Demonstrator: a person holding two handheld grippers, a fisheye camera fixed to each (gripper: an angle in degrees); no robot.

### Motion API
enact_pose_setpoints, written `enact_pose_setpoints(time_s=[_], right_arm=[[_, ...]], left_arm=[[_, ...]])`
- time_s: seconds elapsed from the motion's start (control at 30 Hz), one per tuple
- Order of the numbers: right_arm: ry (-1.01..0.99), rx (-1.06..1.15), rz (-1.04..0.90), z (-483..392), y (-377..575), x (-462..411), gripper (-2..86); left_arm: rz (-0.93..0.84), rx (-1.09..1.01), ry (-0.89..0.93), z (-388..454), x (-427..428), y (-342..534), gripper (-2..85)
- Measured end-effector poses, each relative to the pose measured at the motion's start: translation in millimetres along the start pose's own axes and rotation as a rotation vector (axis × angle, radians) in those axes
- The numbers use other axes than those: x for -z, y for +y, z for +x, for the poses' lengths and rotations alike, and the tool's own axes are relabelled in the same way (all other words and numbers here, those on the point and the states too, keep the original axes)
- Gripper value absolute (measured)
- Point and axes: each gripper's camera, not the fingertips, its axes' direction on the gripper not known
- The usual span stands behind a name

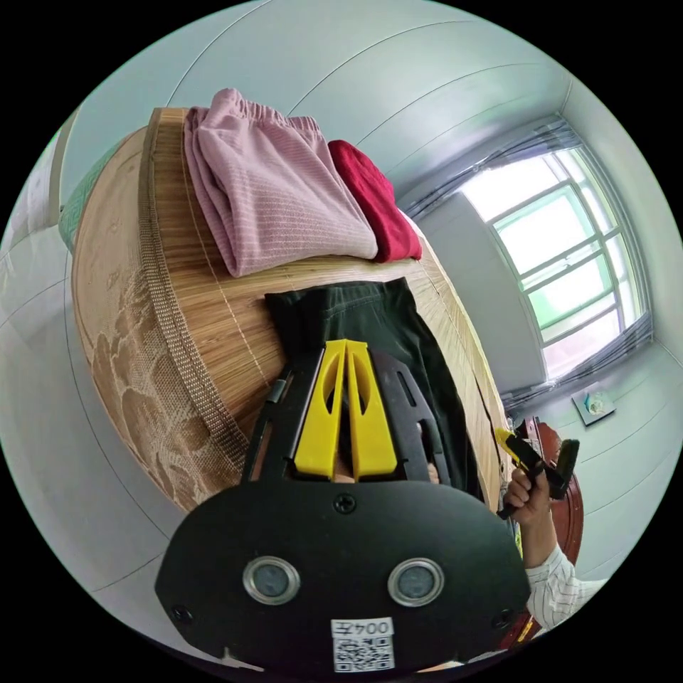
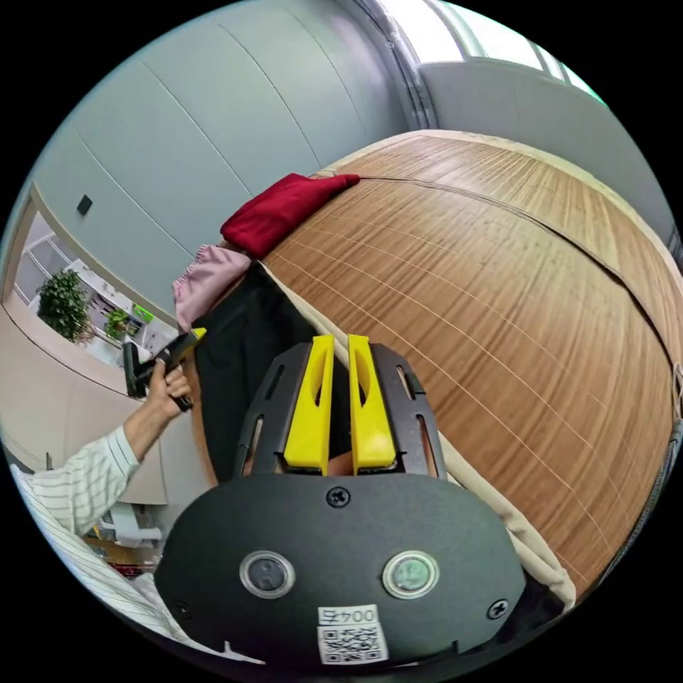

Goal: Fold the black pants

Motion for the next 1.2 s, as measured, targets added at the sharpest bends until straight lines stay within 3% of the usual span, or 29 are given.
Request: enact_pose_setpoints(time_s=[0.1,0.3,0.53,0.73,0.87,1.03,1.13,1.2], right_arm=[[0.130,0.065,-0.017,6,44,13,3.4],[0.268,0.157,-0.033,8,73,-2,3.8],[0.274,0.287,-0.071,12,71,-39,7.6],[0.269,0.296,-0.169,42,71,-63,1.6],[0.094,0.082,-0.145,92,80,-63,0.7],[-0.095,-0.026,-0.106,132,101,-57,5.0],[-0.215,-0.153,0.016,168,129,-25,6.2],[-0.187,-0.163,0.062,181,156,-2,5.9]], left_arm=[[0.093,-0.106,0.051,46,22,-5,0.1],[-0.157,-0.417,-0.020,157,-60,3,0.1],[-0.216,-0.406,-0.126,180,-131,21,0.1],[-0.191,-0.306,-0.063,171,-132,23,0.1],[-0.221,-0.267,-0.083,173,-140,24,0.1],[-0.279,-0.243,-0.137,184,-154,26,0.0],[-0.215,-0.222,-0.114,190,-143,25,0.0],[-0.154,-0.211,-0.075,196,-129,25,0.0]])
